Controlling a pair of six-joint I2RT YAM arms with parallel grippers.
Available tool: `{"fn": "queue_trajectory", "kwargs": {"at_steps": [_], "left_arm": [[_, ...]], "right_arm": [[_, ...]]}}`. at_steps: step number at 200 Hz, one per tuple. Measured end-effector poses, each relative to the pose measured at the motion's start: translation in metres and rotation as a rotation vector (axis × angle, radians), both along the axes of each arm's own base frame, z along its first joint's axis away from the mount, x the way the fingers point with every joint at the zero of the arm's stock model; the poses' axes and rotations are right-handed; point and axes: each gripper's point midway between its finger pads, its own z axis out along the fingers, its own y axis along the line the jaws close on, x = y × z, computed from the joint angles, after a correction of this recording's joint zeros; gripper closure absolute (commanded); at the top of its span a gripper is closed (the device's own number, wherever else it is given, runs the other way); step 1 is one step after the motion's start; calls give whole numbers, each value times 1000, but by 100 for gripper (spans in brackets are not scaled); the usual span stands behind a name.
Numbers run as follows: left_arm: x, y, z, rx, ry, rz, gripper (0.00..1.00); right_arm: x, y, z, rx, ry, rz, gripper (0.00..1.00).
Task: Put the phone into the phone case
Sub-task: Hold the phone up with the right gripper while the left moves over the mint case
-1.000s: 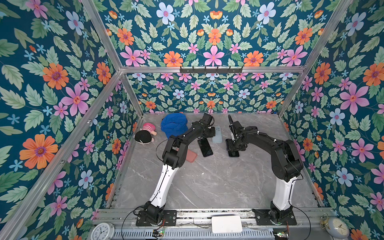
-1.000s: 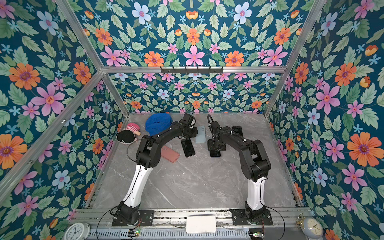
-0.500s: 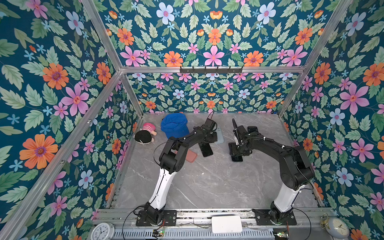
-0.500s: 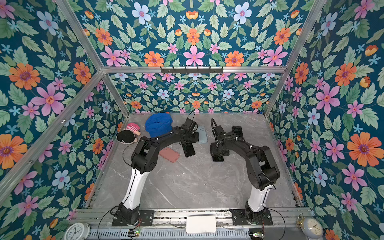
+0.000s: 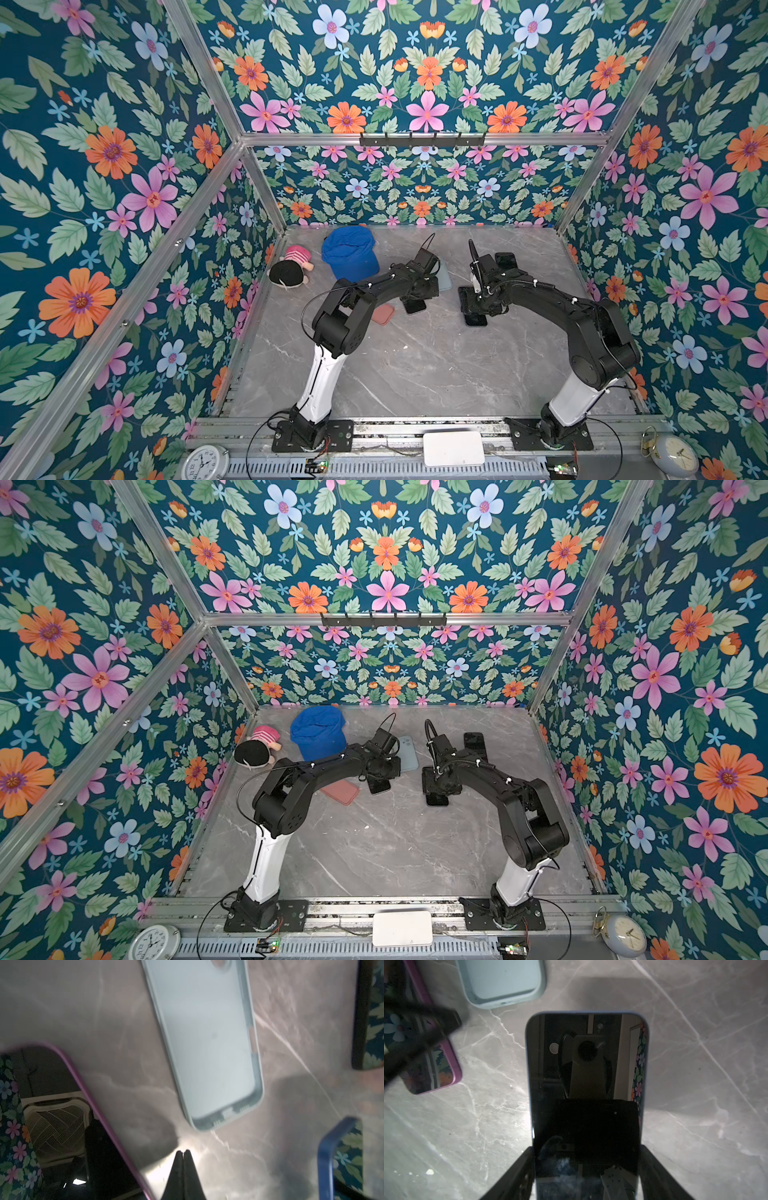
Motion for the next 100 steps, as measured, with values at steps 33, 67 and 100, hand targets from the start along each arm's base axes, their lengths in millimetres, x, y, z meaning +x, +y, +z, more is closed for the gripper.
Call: {"fn": "queue_trajectory", "kwargs": {"at_steps": [33,67,100], "left_arm": [[-39,4,-4,-14,59,-13,93],[-17,-6,25,-74,6,-14,84],[51,-7,61,-125,-138,-7,66]], "right_arm": [[-1,1,8,16,-19,3,47],[-3,2,3,19,-4,6,48],[8,5,3,24,-6,2,48]]}}
